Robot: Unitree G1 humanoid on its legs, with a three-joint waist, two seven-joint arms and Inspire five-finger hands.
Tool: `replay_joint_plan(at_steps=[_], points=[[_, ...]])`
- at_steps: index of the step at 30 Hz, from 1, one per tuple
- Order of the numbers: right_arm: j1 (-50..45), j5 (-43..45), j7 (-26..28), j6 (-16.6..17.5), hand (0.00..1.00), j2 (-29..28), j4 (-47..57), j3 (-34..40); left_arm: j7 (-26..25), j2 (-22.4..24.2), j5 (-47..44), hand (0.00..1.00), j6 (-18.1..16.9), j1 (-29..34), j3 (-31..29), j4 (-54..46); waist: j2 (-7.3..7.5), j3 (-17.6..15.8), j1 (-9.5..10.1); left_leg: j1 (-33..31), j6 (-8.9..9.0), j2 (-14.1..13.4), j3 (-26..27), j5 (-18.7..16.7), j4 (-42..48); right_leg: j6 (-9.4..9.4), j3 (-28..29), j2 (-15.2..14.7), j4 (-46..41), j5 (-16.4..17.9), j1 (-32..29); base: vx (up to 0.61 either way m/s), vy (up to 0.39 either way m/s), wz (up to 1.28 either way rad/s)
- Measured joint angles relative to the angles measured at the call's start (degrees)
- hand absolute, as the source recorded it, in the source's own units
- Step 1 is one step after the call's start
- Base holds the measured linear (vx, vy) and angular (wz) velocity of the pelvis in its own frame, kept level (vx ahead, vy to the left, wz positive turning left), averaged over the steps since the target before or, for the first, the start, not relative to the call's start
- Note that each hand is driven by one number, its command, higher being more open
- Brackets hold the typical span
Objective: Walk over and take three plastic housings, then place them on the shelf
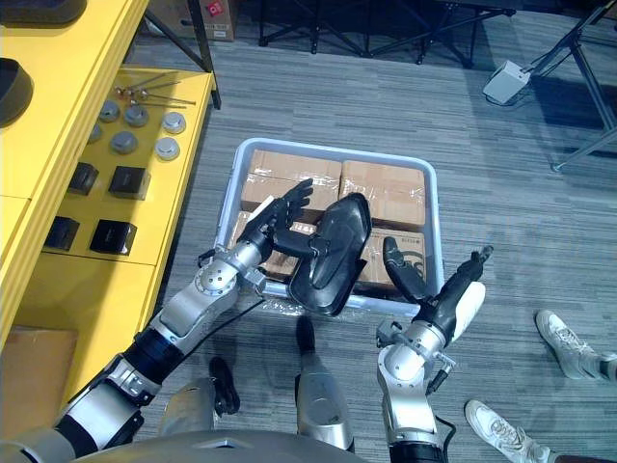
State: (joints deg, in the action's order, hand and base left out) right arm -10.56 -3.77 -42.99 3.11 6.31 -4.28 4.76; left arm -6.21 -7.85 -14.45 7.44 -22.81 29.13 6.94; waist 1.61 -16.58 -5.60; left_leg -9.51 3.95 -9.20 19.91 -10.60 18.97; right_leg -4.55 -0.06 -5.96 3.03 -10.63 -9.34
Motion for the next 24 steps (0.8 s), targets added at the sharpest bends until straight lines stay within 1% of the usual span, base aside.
replay_joint_plan(at_steps=[3,4,6,8,11,15,18,20,24], points=[[0.24,2.48,0.00,-0.09,1.00,-0.05,-5.02,1.52,-3.43,0.01,2.48,1.00,-1.29,1.78,-1.06,-2.59,-0.06,-0.69,0.69,0.01,-0.01,0.23,-1.40,0.00,-0.23,-0.03,-1.00,-0.06,-0.10,0.42,0.60,-0.03,-0.034,0.20],[0.89,3.28,0.00,-0.22,1.00,-0.05,-8.07,2.35,-5.34,0.04,4.11,1.00,-2.04,3.13,-2.47,-3.64,0.02,-1.25,1.04,-0.24,-0.07,0.36,-2.07,0.27,-0.30,0.00,-1.45,-0.11,-0.10,0.45,0.62,-0.03,-0.031,0.18],[2.12,4.80,-0.03,-0.27,1.00,-0.04,-10.60,3.53,-6.47,0.04,4.59,1.00,-2.34,4.05,-4.35,-3.70,-0.09,-2.08,1.46,-0.35,-0.10,0.50,-2.50,0.35,-0.28,0.01,-1.77,-0.19,-0.10,0.45,0.75,-0.04,-0.032,0.14],[3.84,5.68,-0.03,-0.30,1.00,0.05,-14.00,5.75,-6.33,-0.02,4.60,1.00,-2.37,5.27,-7.06,-3.70,-0.33,-3.59,2.04,-1.05,-0.28,0.78,-3.46,0.47,-0.06,-0.01,-2.74,-0.19,-0.09,0.46,0.82,-0.05,-0.040,0.20],[6.11,7.73,0.24,-0.92,1.00,0.21,-17.53,7.23,-5.83,-1.02,4.65,1.00,-2.37,5.75,-7.51,-3.64,0.04,-4.55,2.84,-2.11,-0.45,1.15,-4.84,0.92,0.02,-0.02,-3.98,-0.41,-0.05,0.46,0.62,-0.04,-0.028,0.24],[9.50,9.12,1.63,-1.68,1.00,1.01,-19.79,7.27,-4.89,-1.11,5.93,1.00,-2.36,5.75,-7.48,-3.44,0.35,-5.64,3.70,-2.32,-0.64,1.82,-5.17,1.09,0.08,-0.02,-4.25,-0.73,-0.05,0.47,0.62,-0.03,-0.005,0.07],[12.76,9.14,2.82,-2.84,1.00,2.02,-22.82,7.27,-4.09,-1.08,5.95,1.00,-2.36,5.76,-7.46,-2.32,0.30,-5.94,3.72,-3.15,-0.73,2.07,-5.91,1.06,0.70,-0.11,-4.84,-0.89,-0.06,0.53,0.44,-0.04,-0.006,0.09],[14.37,9.09,3.46,-2.92,1.00,2.87,-23.82,7.33,-4.03,-1.08,5.96,1.00,-2.35,5.72,-7.56,-2.26,0.23,-6.91,3.75,-3.33,-0.77,2.16,-6.19,1.07,0.82,-0.12,-5.11,-0.96,-0.14,0.54,0.46,-0.05,-0.013,0.08],[16.80,8.98,4.26,-3.76,1.00,3.86,-25.26,7.64,-3.52,-1.07,5.96,1.00,-2.12,5.56,-7.50,0.20,-0.16,-7.61,3.71,-3.79,-0.89,2.27,-6.77,1.16,0.89,-0.14,-5.64,-1.01,-0.13,0.56,0.35,-0.04,-0.020,0.07]])
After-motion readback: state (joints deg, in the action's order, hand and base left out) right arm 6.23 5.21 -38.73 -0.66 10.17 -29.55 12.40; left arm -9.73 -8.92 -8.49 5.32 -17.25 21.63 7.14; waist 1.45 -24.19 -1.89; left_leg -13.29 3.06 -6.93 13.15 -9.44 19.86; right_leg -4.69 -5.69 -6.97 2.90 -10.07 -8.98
